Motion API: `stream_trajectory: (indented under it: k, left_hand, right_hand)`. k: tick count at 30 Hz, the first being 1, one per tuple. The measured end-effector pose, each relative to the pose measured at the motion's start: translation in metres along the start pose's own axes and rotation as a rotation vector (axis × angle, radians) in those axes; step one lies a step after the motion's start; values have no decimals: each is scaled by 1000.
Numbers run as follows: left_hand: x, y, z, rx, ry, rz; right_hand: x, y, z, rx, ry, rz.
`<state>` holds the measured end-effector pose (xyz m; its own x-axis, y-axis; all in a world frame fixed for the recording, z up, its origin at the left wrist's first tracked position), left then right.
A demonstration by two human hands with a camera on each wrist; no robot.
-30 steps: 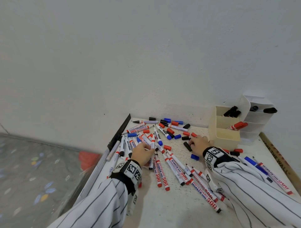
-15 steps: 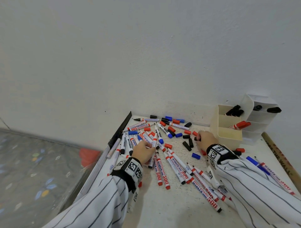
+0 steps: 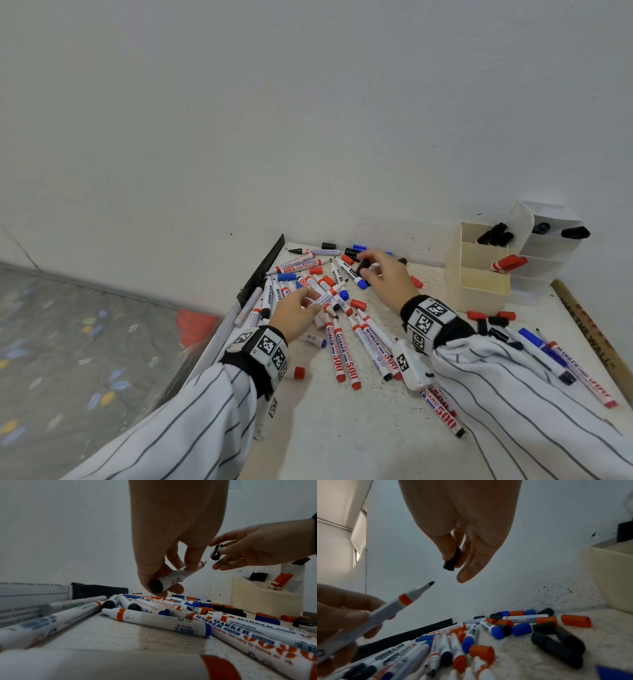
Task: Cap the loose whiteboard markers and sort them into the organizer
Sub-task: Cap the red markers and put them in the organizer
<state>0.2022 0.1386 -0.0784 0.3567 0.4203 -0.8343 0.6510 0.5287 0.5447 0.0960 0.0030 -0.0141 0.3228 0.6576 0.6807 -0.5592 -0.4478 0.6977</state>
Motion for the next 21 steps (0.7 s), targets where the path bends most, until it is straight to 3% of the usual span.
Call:
stream_trajectory:
  k: [11,13,16,19,21]
  left_hand:
    - [-2,8,-18,51,-66,-10]
    - [-13,9,-26,63,-131,-21]
    - [-34,8,-42,62,-247,177]
    - [-38,8,-48,69,-243,274]
    - [-31,3,-49,162,-172,200]
  right_hand:
    - [7,-36,-18,185,-37,-2]
    - [9,-37,-20,166,-64,12]
    - [14,-37,-24,115,-117,69]
    - [18,-45,-26,111,-138,94]
    - [19,-50,-29,113,-131,129]
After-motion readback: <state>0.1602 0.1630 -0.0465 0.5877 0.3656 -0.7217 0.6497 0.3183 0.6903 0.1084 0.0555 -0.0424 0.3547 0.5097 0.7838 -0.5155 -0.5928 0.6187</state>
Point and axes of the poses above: each hand's wrist, its own z-axis towards the middle knuckle, its own y-axis out of the back of the hand, x = y × z, the point moved 9 cm from there along z, towards the middle knuckle, and after that the axes turned 4 degrees about -z, right-handed, at the moved point
